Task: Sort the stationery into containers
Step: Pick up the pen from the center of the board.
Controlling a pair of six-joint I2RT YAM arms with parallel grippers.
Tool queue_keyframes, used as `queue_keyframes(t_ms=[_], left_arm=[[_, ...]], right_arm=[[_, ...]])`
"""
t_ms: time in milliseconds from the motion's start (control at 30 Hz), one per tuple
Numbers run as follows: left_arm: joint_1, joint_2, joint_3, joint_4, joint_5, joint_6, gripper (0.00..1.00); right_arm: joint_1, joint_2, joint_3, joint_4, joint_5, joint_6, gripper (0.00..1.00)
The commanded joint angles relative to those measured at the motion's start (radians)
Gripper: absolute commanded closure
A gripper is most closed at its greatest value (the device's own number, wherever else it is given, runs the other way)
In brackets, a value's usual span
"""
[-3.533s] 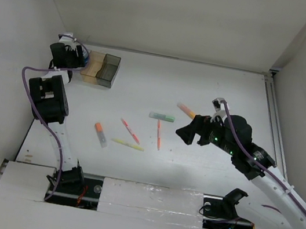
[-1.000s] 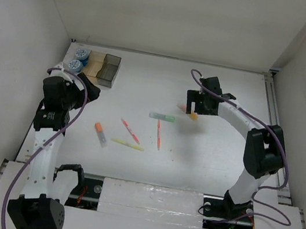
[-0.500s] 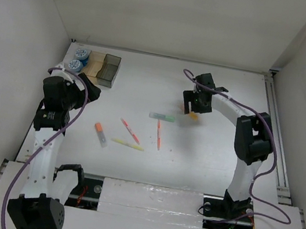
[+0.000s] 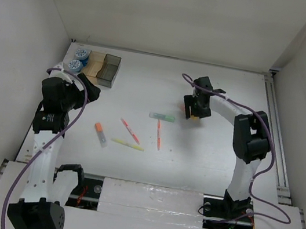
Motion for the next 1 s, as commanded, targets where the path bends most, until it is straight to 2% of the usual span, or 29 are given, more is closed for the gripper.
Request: queue_keyframes(t_ms=[0,233,567,700,800,900,967], left_arm=[[0.003,-0.016,0.021,0.016,0.009,0.015,0.0],[0.003,-0.016,0.021,0.016,0.009,0.015,0.0],[0.003,-0.016,0.021,0.026,0.04,0.015,0.0],[0.003,-0.016,0.021,0.026,0.04,0.015,0.0],[0.003,-0.016,0.021,0.026,0.04,0.015,0.0],[0.003,-0.016,0.021,0.026,0.031,0.015,0.0],[0.003,-0.016,0.021,0.026,0.044,0.015,0.0]], right_arm=[[0.007,0.021,0.038,-0.022,0.047,0.009,0.27],[0.007,0.043,0.056,-0.041,0.036,-0.011,0.3],[0.027,0.081,0.112,-0.078,0.027,-0.04,0.38],[0.036,0.081,0.121,-0.078,0.036,-0.04,0.72],[0.036,0.081,0.109,-0.078,0.036,-0.04,0.81],[0.045,0.06,0.083,-0.078,0.048,-0.04,1.0],[0.054,0.037,0.058,-0.055,0.048,-0.014,1.0]])
